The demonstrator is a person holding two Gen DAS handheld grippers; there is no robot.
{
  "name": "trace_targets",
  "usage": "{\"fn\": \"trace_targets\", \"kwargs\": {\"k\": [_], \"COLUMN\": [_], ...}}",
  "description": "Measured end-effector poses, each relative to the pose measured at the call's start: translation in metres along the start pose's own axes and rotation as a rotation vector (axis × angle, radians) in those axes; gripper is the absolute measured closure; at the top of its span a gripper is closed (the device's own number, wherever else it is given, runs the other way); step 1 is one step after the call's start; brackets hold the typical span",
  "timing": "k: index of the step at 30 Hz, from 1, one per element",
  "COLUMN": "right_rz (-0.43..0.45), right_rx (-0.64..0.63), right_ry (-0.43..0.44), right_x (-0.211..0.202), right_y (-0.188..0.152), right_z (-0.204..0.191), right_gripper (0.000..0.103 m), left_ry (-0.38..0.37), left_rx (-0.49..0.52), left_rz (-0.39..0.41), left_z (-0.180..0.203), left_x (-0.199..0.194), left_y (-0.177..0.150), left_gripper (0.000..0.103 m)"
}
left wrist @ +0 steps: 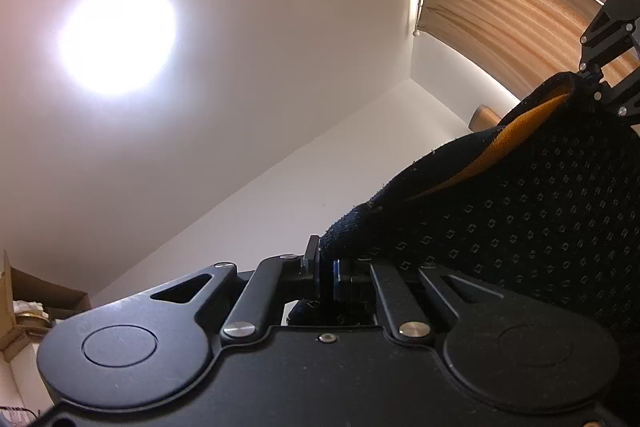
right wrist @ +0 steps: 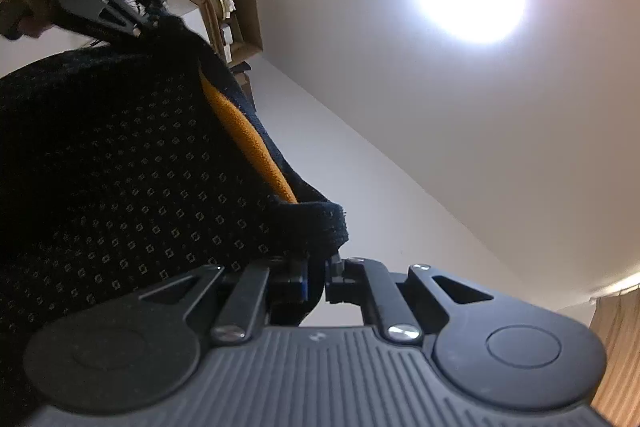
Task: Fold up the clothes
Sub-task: 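Lift the shirt high with both grippers holding the collar edges, then lower the shirt onto the bed and open both grippers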
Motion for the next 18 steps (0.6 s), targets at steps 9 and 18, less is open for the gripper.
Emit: {"fn": "trace_targets", "kwargs": {"k": [9, 18], "right_rz": [-0.150, -0.385], "right_rx": [0.002, 0.032], "right_ry": [0.050, 0.121], "right_x": [0.056, 0.151], "right_y": [-0.070, -0.199], "right_z": [-0.055, -0.149], "right_gripper": [0.096, 0.096], "left_ry": [-0.096, -0.208], "left_rx": [-0.081, -0.175], "left_rz": [-0.128, -0.323], "left_z": [0.026, 0.089], "left_x": [0.079, 0.212], "left_y": [-0.066, -0.167], "left_gripper": [0.097, 0.097]}}
Point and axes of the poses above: each gripper's, at about its wrist camera, not at the fingertips, and x roughly the way its jaws point, z to its right, y to its top, the point moved 1 cm from there along x, roughly the way its jaws point, and after that the axes turned 15 degrees about -y, right-handed, at the moved point
